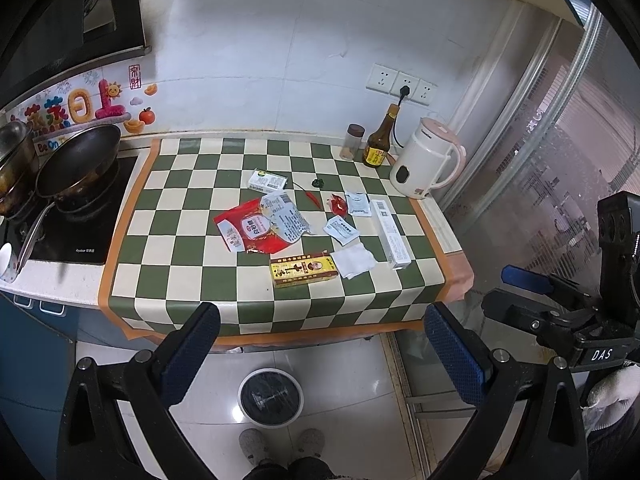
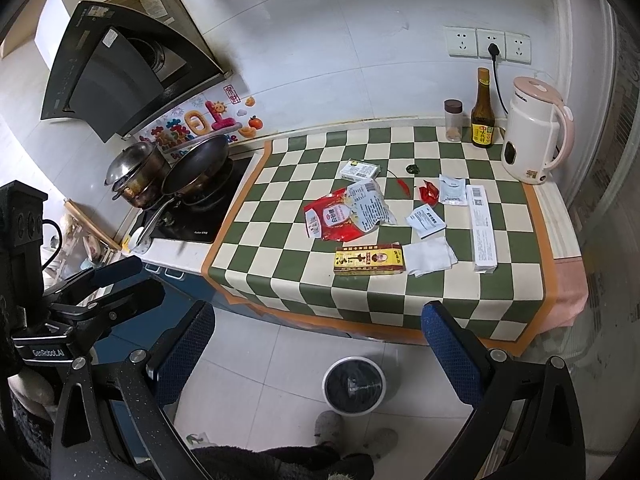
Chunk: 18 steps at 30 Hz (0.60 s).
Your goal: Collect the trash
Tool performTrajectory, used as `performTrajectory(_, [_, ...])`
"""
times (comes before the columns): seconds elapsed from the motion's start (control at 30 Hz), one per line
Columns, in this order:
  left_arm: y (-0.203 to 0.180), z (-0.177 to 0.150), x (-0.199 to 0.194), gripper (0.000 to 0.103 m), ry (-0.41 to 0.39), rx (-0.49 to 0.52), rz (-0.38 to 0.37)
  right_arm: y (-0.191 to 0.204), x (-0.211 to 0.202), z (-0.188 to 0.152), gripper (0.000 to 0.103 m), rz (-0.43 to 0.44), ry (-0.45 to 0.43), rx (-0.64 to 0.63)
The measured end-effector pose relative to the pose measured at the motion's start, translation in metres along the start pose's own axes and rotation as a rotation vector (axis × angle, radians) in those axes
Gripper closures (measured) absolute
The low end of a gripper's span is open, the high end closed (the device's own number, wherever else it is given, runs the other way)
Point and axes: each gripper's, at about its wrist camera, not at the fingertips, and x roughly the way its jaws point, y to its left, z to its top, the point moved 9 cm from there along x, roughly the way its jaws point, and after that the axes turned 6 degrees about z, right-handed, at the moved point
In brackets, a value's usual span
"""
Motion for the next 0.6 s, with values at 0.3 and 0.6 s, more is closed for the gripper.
performTrajectory(0.3, [-0.0037, 0.0038, 0.0006, 0.000, -0.004, 0.007, -0.005, 0.0042, -0.0006, 0.0015, 0.000, 0.002, 0.001, -0.004])
performTrajectory(0.6, [-0.0047, 0.0021, 0.0002, 0.000, -0.007, 0.007, -0.005, 0.0049, -0.0003, 0.0020, 0.000, 0.005, 0.000, -0.006])
